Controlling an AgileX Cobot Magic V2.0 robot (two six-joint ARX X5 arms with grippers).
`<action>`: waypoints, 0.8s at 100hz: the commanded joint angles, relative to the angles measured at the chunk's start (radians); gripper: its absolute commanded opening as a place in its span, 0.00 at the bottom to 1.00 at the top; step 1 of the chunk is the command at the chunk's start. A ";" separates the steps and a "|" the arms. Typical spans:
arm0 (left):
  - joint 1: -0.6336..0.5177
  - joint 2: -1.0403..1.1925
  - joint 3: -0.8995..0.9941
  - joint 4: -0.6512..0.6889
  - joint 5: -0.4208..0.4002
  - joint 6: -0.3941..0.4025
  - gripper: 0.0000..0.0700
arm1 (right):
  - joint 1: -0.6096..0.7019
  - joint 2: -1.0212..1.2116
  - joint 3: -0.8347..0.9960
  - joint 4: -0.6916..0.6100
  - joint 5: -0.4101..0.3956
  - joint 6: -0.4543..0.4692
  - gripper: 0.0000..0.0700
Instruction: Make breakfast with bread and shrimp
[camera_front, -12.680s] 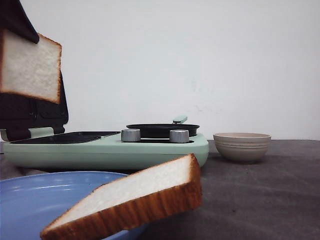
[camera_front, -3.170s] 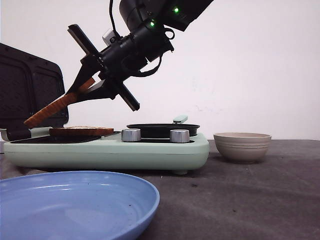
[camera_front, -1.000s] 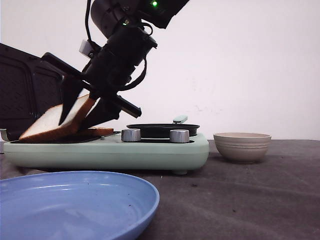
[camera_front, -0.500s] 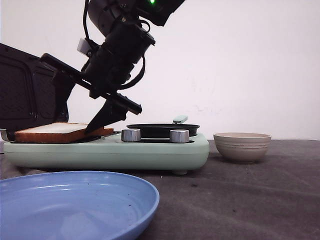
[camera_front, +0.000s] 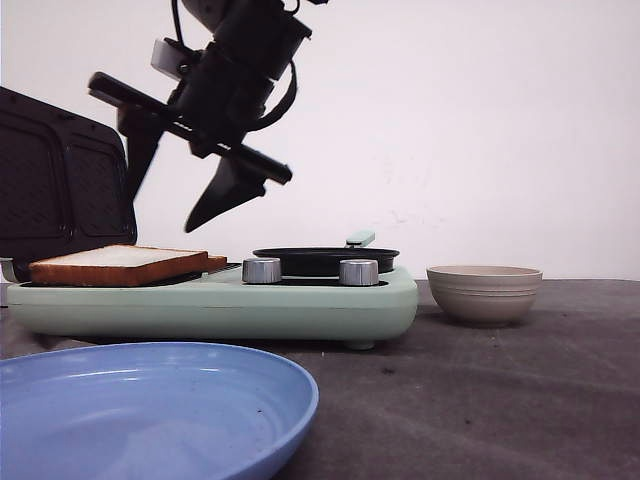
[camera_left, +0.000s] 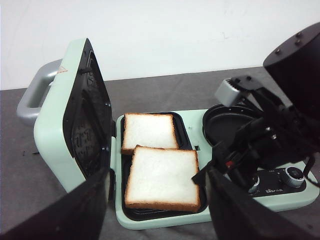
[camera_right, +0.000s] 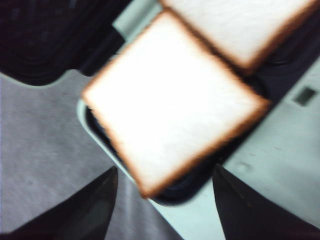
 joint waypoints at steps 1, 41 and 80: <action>0.000 0.004 0.011 0.011 -0.003 0.002 0.45 | -0.004 -0.006 0.022 -0.016 0.005 -0.071 0.53; 0.000 0.004 0.011 0.010 -0.006 0.011 0.45 | -0.063 -0.076 0.021 -0.136 0.049 -0.172 0.53; 0.000 0.004 0.011 0.011 -0.006 0.014 0.45 | -0.090 -0.244 0.018 -0.111 0.084 -0.259 0.51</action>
